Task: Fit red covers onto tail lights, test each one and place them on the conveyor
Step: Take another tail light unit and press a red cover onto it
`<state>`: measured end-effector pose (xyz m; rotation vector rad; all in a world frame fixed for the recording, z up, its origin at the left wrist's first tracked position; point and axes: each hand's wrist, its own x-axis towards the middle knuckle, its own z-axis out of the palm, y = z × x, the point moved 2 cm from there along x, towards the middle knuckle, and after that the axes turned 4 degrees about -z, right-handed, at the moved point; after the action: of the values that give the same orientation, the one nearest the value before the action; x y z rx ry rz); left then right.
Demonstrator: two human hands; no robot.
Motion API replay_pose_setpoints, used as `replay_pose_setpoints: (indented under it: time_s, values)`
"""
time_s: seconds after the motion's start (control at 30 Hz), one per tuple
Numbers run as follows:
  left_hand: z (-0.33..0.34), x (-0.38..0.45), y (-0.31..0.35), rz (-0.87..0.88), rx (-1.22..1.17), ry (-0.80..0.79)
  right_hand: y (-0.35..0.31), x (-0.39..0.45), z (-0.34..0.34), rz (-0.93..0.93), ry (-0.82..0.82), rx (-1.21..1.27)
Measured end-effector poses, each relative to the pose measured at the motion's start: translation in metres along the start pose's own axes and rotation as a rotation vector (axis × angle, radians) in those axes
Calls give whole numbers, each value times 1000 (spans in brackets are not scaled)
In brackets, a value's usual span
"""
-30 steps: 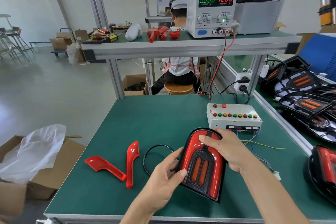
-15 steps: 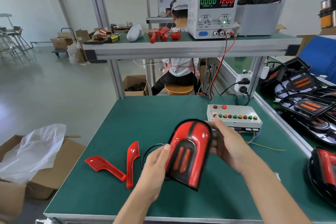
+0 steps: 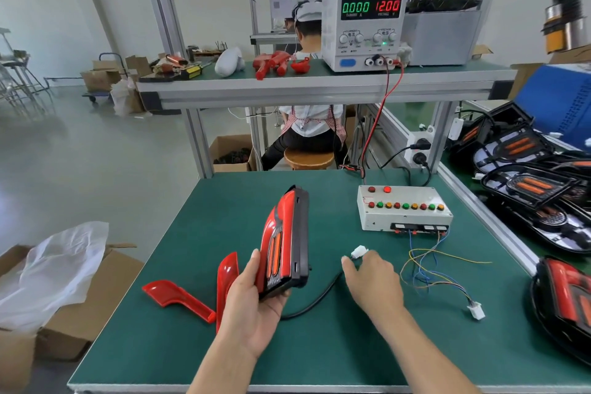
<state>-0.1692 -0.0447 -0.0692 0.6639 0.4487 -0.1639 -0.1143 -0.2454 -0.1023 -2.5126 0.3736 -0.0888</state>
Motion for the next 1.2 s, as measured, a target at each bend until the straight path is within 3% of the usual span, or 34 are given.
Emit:
replay_pose_setpoints:
  time_s: [0.2, 0.37, 0.6, 0.73, 0.93, 1.2]
  values:
    - [5, -7, 1, 40, 41, -28, -15, 37, 4, 66, -34, -203]
    - [10, -4, 5, 148, 183, -40, -23, 35, 7, -57, -51, -170]
    - [24, 8, -8, 222, 530, 37, 23, -26, -36, -188, 184, 932]
    - [30, 18, -26, 194, 737, 88, 65, -54, -70, -83, 238, 1230]
    - [25, 31, -50, 125, 887, 167, 122, -65, -100, 93, 130, 1036]
    - [22, 42, -53, 130, 1053, 196, 159, -61, -108, 32, 328, 509]
